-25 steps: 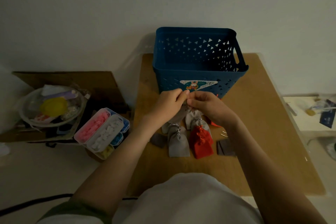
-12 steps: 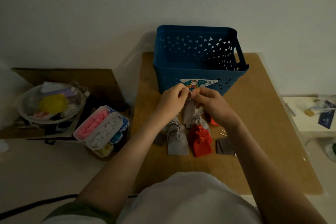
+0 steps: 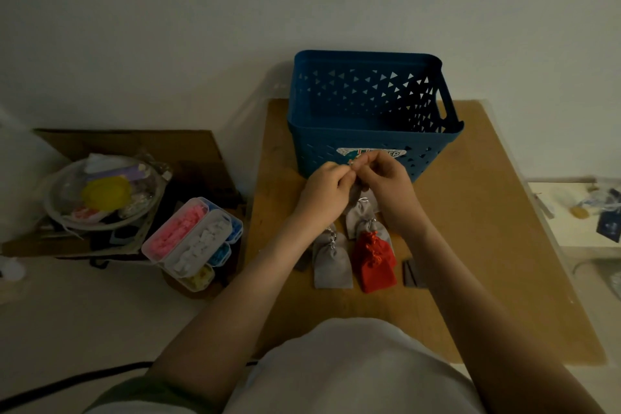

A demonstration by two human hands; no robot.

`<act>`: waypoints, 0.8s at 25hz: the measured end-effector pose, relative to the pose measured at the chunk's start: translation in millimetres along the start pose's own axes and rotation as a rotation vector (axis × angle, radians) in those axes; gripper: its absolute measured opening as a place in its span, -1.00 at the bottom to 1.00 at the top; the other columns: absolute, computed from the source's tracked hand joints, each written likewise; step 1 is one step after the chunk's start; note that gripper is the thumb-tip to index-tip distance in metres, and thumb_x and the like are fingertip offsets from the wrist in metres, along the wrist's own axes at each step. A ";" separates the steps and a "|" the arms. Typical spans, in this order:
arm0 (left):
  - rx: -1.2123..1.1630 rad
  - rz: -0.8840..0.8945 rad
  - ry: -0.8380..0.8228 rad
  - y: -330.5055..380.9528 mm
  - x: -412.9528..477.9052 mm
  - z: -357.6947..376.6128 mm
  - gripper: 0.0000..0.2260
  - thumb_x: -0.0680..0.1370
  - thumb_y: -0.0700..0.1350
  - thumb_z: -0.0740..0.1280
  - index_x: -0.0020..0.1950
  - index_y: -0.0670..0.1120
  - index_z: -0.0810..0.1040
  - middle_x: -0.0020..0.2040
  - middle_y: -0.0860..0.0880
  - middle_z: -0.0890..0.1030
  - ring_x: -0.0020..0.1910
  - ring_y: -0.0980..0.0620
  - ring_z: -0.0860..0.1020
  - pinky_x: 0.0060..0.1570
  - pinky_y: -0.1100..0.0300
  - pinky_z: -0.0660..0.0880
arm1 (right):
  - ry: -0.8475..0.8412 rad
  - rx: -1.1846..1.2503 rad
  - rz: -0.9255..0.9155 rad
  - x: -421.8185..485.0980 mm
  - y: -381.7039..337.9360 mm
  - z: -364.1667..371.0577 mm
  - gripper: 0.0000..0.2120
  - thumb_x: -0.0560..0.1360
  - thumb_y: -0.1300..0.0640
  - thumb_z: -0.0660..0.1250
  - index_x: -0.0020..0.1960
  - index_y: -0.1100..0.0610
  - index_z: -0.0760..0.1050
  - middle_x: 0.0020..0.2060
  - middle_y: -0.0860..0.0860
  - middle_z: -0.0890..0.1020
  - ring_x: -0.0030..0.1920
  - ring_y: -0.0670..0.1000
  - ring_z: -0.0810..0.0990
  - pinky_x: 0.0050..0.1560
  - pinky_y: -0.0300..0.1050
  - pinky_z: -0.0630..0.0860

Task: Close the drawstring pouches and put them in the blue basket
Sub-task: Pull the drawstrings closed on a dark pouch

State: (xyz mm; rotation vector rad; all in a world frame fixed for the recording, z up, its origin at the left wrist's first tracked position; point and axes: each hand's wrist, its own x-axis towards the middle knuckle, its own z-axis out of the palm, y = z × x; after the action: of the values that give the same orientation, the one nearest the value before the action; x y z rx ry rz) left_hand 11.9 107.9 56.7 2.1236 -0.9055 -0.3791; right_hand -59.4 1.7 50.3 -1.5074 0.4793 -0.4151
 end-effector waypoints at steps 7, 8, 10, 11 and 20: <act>-0.050 -0.022 -0.228 -7.3 3.1 -15.2 -0.84 0.59 -0.08 0.27 -0.10 -0.07 0.61 -0.19 0.00 0.53 -0.15 0.07 0.50 -0.16 0.17 0.34 | -0.126 -0.359 -0.015 7.1 -8.7 -11.3 -0.90 0.51 0.30 0.33 -0.12 0.13 0.56 -0.23 0.00 0.58 -0.29 -0.22 0.51 -0.23 -0.35 0.42; -0.130 -0.060 -0.257 -7.5 2.5 -17.4 -0.84 0.58 -0.08 0.29 -0.16 -0.03 0.60 -0.24 0.02 0.54 -0.19 0.09 0.50 -0.17 0.17 0.35 | -0.138 -0.348 -0.006 7.0 -10.0 -11.4 -0.87 0.51 0.31 0.33 -0.15 0.12 0.55 -0.25 0.00 0.57 -0.29 -0.18 0.51 -0.23 -0.32 0.43; -0.235 -0.130 -0.277 -7.9 1.8 -19.5 -0.85 0.55 -0.08 0.34 -0.21 -0.04 0.61 -0.31 0.03 0.54 -0.26 0.12 0.48 -0.23 0.17 0.34 | -0.162 -0.359 -0.024 6.8 -10.3 -10.2 -0.83 0.49 0.31 0.34 -0.20 0.08 0.54 -0.27 -0.01 0.56 -0.25 -0.10 0.51 -0.21 -0.24 0.45; -0.236 -0.152 -0.287 -8.1 2.0 -20.2 -0.86 0.54 -0.09 0.36 -0.20 -0.09 0.62 -0.33 0.03 0.52 -0.30 0.13 0.46 -0.26 0.20 0.33 | -0.172 -0.386 -0.039 6.7 -9.7 -9.0 -0.83 0.48 0.31 0.35 -0.20 0.07 0.54 -0.26 -0.01 0.56 -0.23 -0.07 0.51 -0.17 -0.19 0.46; -0.435 -0.227 -0.135 -8.4 -1.1 -15.8 -0.76 0.63 -0.10 0.18 -0.16 -0.06 0.58 -0.21 -0.08 0.59 -0.20 -0.01 0.55 -0.21 0.09 0.48 | 0.003 -0.246 -0.050 9.6 -12.9 -6.6 -0.90 0.56 0.26 0.28 -0.13 0.23 0.49 -0.31 0.06 0.54 -0.35 -0.16 0.49 -0.26 -0.30 0.45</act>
State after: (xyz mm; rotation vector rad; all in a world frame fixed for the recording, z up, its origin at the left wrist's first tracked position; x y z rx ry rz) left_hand 23.5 121.0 60.6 1.8122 -0.5882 -0.7699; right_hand -54.5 -9.3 62.7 -1.7588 0.5098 -0.4086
